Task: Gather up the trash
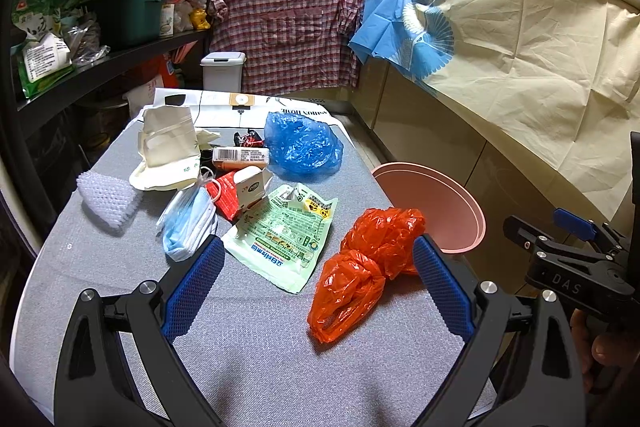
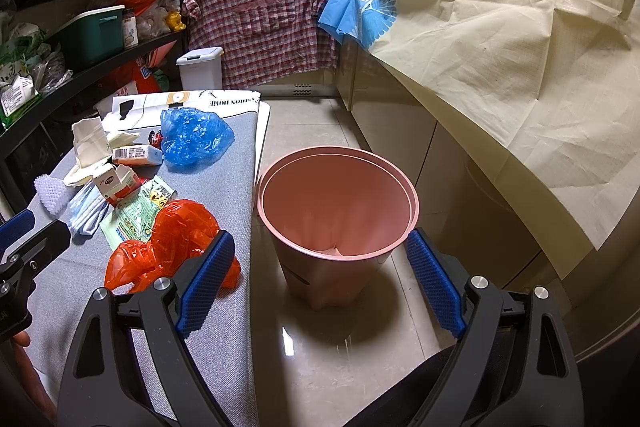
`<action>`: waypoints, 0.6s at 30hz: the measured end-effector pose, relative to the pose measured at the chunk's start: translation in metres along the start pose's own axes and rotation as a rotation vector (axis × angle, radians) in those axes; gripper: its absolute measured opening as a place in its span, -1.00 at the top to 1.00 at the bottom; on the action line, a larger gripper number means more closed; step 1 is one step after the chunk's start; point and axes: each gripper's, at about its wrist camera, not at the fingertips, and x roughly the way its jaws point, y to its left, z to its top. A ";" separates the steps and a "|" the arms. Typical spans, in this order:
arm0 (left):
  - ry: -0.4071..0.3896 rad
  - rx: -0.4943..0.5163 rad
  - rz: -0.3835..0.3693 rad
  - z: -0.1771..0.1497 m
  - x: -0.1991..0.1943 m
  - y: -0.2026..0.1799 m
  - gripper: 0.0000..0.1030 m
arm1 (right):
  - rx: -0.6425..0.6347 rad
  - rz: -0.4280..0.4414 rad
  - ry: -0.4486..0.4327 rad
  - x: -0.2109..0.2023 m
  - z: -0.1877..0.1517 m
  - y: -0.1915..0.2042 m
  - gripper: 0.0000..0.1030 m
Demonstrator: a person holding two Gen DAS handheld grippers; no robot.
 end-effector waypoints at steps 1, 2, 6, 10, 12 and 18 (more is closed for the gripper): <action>0.000 0.000 0.000 0.000 0.000 0.000 -0.78 | 0.000 0.000 0.000 0.000 0.000 0.000 -0.67; 0.000 -0.001 0.000 0.000 0.000 0.000 -0.78 | 0.000 0.000 0.000 0.000 0.000 0.000 -0.67; 0.001 -0.002 -0.003 0.000 0.001 -0.002 -0.74 | 0.002 0.001 0.001 0.000 0.000 0.000 -0.64; 0.006 -0.001 -0.010 -0.001 0.001 -0.005 -0.63 | 0.003 0.001 0.005 0.001 0.000 0.001 -0.60; 0.008 -0.003 -0.013 -0.001 0.001 -0.004 -0.56 | 0.004 0.001 0.004 0.001 -0.001 0.002 -0.59; 0.009 -0.025 -0.005 0.002 0.002 0.007 -0.29 | 0.002 0.028 -0.003 0.000 0.000 0.006 -0.43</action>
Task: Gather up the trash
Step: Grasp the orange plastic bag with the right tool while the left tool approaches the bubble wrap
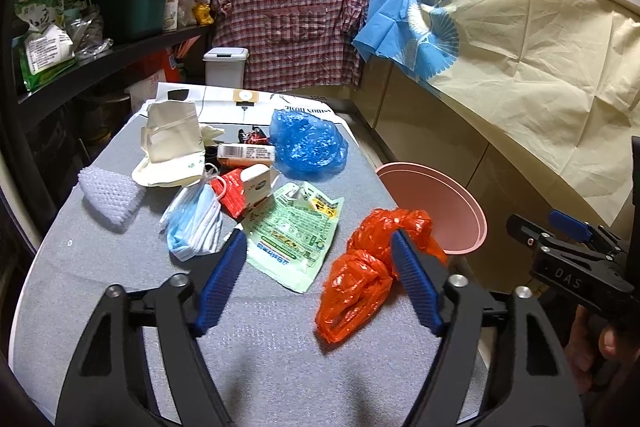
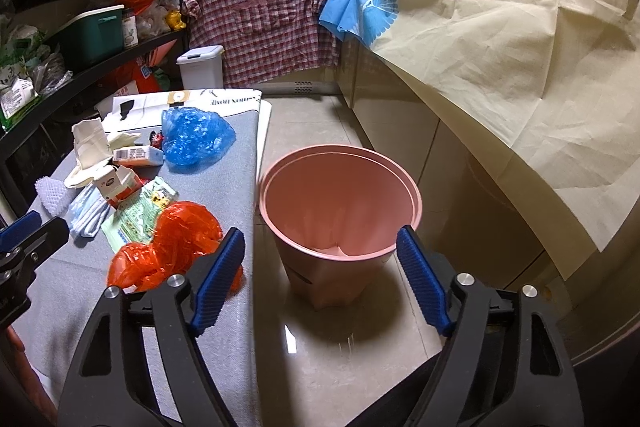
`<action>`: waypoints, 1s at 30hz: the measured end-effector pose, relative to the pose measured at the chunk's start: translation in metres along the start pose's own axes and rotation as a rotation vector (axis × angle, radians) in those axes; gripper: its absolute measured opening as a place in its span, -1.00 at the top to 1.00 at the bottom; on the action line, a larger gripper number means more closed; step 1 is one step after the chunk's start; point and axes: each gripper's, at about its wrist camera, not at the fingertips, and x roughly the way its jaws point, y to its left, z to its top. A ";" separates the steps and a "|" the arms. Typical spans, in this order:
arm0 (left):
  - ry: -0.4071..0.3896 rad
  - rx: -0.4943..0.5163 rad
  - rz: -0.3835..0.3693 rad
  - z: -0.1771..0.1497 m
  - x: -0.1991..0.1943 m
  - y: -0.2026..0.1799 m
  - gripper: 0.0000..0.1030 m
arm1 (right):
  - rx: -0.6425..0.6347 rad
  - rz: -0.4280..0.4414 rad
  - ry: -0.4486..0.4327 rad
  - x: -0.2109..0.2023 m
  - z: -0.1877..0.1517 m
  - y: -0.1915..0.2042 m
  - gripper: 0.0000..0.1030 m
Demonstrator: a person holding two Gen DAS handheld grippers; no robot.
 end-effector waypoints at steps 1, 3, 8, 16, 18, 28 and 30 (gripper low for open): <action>0.002 -0.003 0.004 0.000 0.000 0.003 -0.20 | -0.001 0.007 0.000 0.001 0.001 0.002 -0.36; 0.009 -0.012 0.025 0.002 0.002 0.009 0.04 | -0.003 0.044 0.004 0.003 0.000 0.009 -0.20; 0.014 -0.039 0.069 0.005 0.006 0.026 0.45 | 0.022 0.150 0.049 0.014 0.000 0.026 0.00; 0.022 -0.109 0.129 0.008 0.016 0.061 0.45 | 0.041 0.235 0.117 0.040 -0.003 0.051 -0.18; 0.024 -0.125 0.145 0.008 0.018 0.069 0.45 | 0.037 0.244 0.124 0.044 -0.002 0.054 -0.23; 0.031 -0.242 0.283 0.019 0.041 0.132 0.45 | -0.062 0.290 0.191 0.076 -0.003 0.088 -0.25; 0.034 -0.272 0.318 0.020 0.045 0.149 0.45 | -0.076 0.297 0.199 0.082 -0.004 0.093 -0.08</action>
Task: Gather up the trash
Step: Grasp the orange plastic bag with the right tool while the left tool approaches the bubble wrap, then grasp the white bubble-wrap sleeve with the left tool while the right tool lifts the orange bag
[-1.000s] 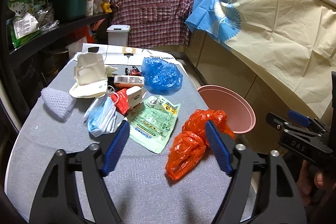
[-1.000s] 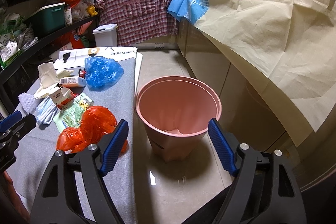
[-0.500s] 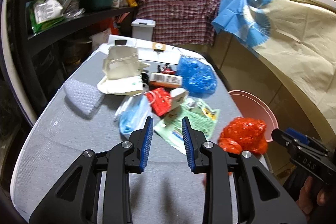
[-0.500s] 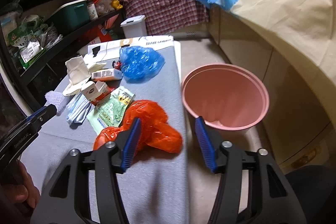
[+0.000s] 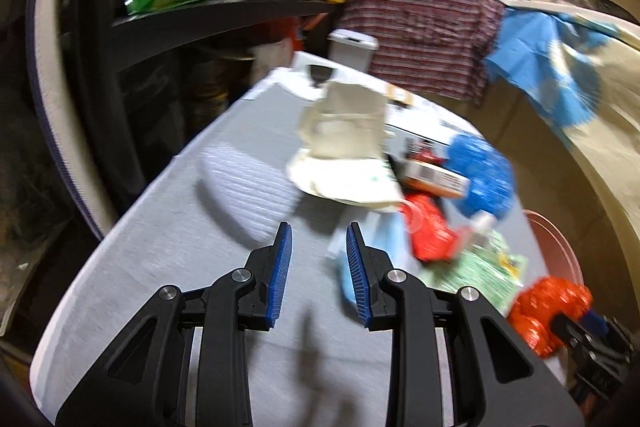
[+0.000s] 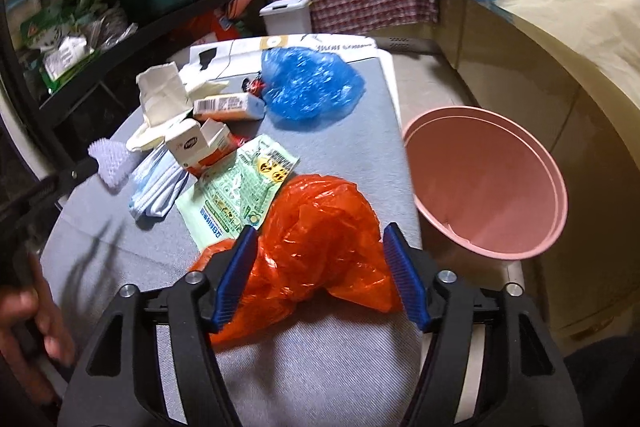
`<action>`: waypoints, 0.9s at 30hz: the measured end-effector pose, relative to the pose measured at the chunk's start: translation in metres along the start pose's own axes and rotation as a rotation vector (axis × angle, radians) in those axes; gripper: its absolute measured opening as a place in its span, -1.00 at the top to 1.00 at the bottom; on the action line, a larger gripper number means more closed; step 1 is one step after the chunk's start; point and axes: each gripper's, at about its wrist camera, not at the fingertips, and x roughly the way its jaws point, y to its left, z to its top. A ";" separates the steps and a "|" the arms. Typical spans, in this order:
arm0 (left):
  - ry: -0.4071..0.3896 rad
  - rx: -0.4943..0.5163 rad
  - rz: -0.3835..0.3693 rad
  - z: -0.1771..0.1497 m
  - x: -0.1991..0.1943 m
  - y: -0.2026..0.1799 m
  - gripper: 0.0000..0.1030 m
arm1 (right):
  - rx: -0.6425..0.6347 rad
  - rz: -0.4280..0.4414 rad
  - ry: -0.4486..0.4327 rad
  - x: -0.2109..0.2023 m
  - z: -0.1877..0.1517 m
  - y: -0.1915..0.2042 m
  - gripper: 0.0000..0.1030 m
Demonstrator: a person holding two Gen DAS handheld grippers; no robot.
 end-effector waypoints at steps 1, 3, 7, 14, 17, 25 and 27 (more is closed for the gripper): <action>0.003 -0.015 0.013 0.002 0.004 0.006 0.45 | -0.005 0.002 -0.004 0.002 0.001 0.001 -0.04; 0.013 -0.044 0.045 0.006 0.012 0.018 0.44 | -0.016 0.011 -0.012 0.005 0.003 0.003 0.04; 0.059 -0.087 0.060 0.010 0.032 0.034 0.40 | -0.041 0.027 -0.033 0.008 0.007 0.009 0.20; 0.091 -0.112 0.051 0.013 0.049 0.044 0.29 | -0.042 0.040 -0.066 0.010 0.012 0.006 0.25; 0.109 -0.115 0.054 0.013 0.057 0.045 0.30 | -0.044 0.037 -0.075 0.009 0.013 0.006 0.25; 0.124 -0.101 0.046 0.015 0.060 0.044 0.70 | -0.060 0.037 -0.095 0.001 0.010 0.007 0.25; 0.115 -0.089 0.060 0.016 0.055 0.043 0.75 | -0.061 0.034 -0.104 -0.004 0.010 0.006 0.25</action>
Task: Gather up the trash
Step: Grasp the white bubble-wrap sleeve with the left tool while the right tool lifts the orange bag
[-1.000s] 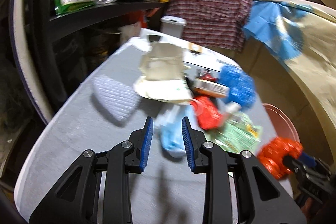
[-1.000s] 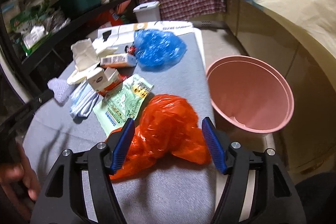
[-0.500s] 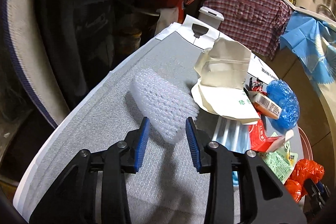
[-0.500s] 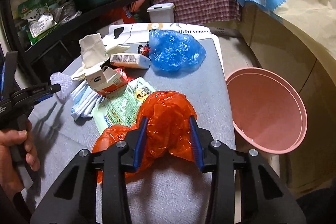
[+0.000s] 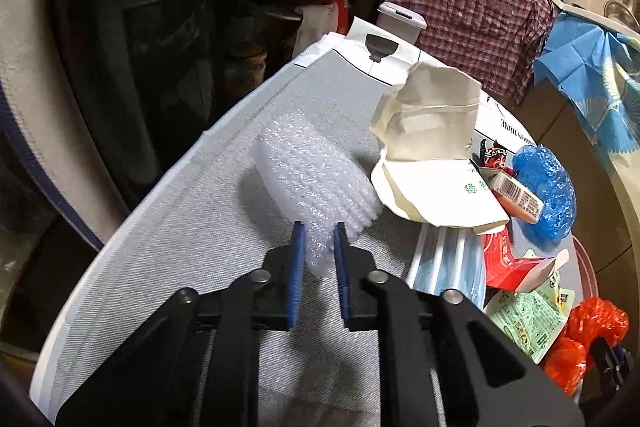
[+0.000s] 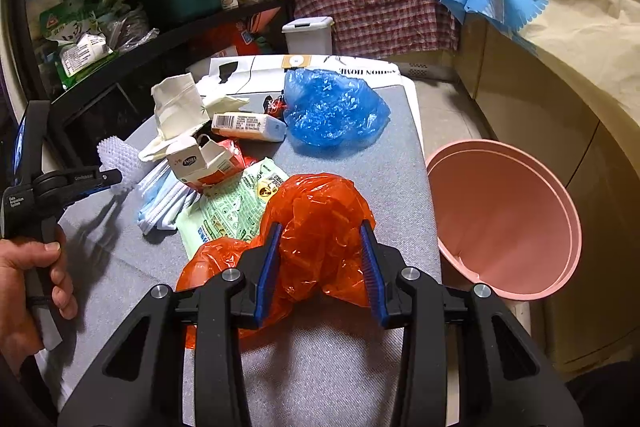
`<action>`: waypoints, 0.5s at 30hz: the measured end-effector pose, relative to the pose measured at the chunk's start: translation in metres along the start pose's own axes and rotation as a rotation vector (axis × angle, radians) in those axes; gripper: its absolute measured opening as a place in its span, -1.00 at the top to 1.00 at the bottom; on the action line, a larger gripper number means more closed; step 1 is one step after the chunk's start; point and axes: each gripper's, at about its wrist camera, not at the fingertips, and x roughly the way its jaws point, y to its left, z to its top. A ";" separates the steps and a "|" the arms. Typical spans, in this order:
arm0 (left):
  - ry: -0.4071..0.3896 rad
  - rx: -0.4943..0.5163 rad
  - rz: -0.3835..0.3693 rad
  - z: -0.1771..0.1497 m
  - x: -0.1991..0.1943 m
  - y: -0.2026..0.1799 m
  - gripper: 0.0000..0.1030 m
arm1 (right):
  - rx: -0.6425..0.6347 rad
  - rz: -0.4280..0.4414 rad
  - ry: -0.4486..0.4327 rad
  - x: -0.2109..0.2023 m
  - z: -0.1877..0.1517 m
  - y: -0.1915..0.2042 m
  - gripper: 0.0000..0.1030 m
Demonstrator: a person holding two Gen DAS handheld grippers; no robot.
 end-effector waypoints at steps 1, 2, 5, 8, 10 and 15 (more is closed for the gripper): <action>-0.007 0.004 0.005 0.000 -0.003 0.000 0.77 | 0.004 -0.001 -0.007 -0.003 0.000 -0.001 0.25; -0.015 0.007 0.007 0.000 -0.007 0.000 0.77 | 0.005 -0.004 -0.012 -0.005 0.000 -0.001 0.25; -0.042 0.016 0.013 0.001 -0.020 0.000 0.78 | 0.005 -0.016 -0.032 -0.015 -0.001 -0.002 0.25; -0.074 0.013 0.011 0.002 -0.037 0.001 0.77 | 0.008 -0.029 -0.048 -0.025 -0.002 -0.003 0.26; -0.089 0.010 0.005 0.001 -0.047 0.002 0.78 | 0.011 -0.034 -0.057 -0.031 -0.003 -0.003 0.26; -0.121 0.018 -0.023 -0.003 -0.070 -0.002 0.78 | 0.016 -0.050 -0.084 -0.051 -0.004 -0.007 0.26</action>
